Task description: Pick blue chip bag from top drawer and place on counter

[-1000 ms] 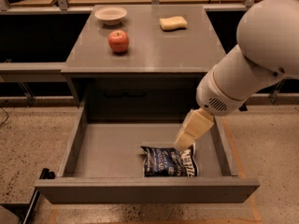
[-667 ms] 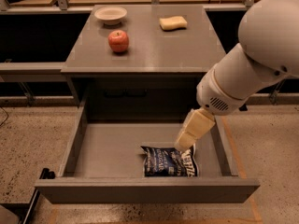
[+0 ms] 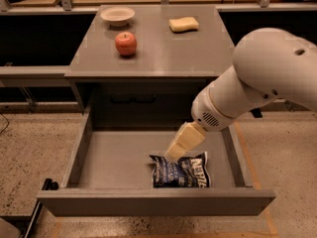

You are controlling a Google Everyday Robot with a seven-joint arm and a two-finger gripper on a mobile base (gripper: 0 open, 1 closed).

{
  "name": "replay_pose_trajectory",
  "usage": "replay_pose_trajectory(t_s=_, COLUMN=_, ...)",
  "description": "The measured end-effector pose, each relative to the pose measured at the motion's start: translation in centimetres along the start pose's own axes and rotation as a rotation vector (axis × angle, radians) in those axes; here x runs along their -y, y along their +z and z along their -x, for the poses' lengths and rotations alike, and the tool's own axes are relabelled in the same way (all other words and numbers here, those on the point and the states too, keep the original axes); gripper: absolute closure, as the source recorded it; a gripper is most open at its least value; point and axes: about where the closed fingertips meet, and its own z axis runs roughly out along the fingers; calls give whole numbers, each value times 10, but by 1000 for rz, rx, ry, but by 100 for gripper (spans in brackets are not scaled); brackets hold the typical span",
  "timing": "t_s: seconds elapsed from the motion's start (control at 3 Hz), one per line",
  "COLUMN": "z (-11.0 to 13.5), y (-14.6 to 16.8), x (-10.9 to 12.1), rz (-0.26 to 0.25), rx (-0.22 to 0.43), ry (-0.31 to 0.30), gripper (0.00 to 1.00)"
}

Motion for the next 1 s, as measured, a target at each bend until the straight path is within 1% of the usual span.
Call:
replay_pose_trajectory(t_s=0.33, z=4, y=31, x=1, rz=4, rx=17, ry=47, gripper=0)
replay_pose_trajectory(t_s=0.67, z=3, y=59, x=3, rz=3, rx=11, ry=98, gripper=0)
replay_pose_trajectory(t_s=1.0, z=-4, y=92, x=0, rz=10, rx=-26, ry=150, gripper=0)
